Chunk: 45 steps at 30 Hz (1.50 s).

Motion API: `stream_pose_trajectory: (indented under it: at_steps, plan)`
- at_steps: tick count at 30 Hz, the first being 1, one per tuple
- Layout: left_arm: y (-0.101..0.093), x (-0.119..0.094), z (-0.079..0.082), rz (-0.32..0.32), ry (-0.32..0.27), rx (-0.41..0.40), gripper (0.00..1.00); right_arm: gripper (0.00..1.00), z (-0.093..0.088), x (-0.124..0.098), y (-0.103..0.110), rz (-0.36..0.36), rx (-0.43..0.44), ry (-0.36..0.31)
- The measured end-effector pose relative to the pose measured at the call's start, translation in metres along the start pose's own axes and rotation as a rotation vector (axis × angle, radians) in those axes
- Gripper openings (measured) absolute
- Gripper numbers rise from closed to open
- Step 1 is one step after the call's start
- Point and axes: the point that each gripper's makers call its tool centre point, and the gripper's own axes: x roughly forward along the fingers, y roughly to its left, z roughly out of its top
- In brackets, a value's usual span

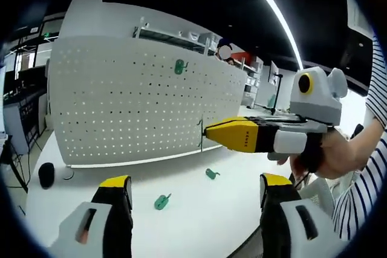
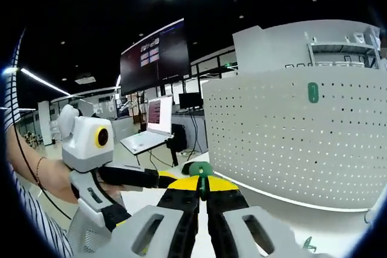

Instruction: Insert the hook assembly into the mounting plate slot until the hook locks in place.

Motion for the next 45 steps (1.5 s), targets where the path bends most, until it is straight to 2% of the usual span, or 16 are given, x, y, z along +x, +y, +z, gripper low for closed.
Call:
stream_pose_trajectory:
  at_steps: [8, 11, 15, 19, 34, 43, 45]
  plan:
    - [0.004, 0.000, 0.002, 0.011, -0.015, 0.008, 0.95, 0.00, 0.008, 0.005, -0.025, -0.084, -0.015, -0.033]
    - [0.004, 0.000, -0.002, 0.012, -0.002, 0.016, 0.97, 0.00, 0.014, 0.007, -0.036, -0.125, -0.037, -0.052]
    - [0.004, 0.000, -0.006, 0.008, 0.006, 0.002, 0.98, 0.00, 0.014, 0.013, -0.049, -0.148, -0.010, -0.054]
    - [0.006, -0.001, -0.007, 0.019, 0.010, -0.010, 1.00, 0.00, 0.019, 0.015, -0.060, -0.179, -0.023, -0.067]
    - [0.015, -0.006, -0.012, 0.038, 0.013, -0.024, 1.00, 0.00, 0.036, 0.029, -0.105, -0.300, -0.082, -0.109]
    - [0.019, -0.008, -0.017, 0.049, 0.021, -0.037, 0.98, 0.00, 0.052, 0.028, -0.143, -0.403, -0.066, -0.150]
    - [0.021, -0.008, -0.018, 0.054, 0.023, -0.040, 0.97, 0.00, 0.051, 0.031, -0.147, -0.399, -0.059, -0.138]
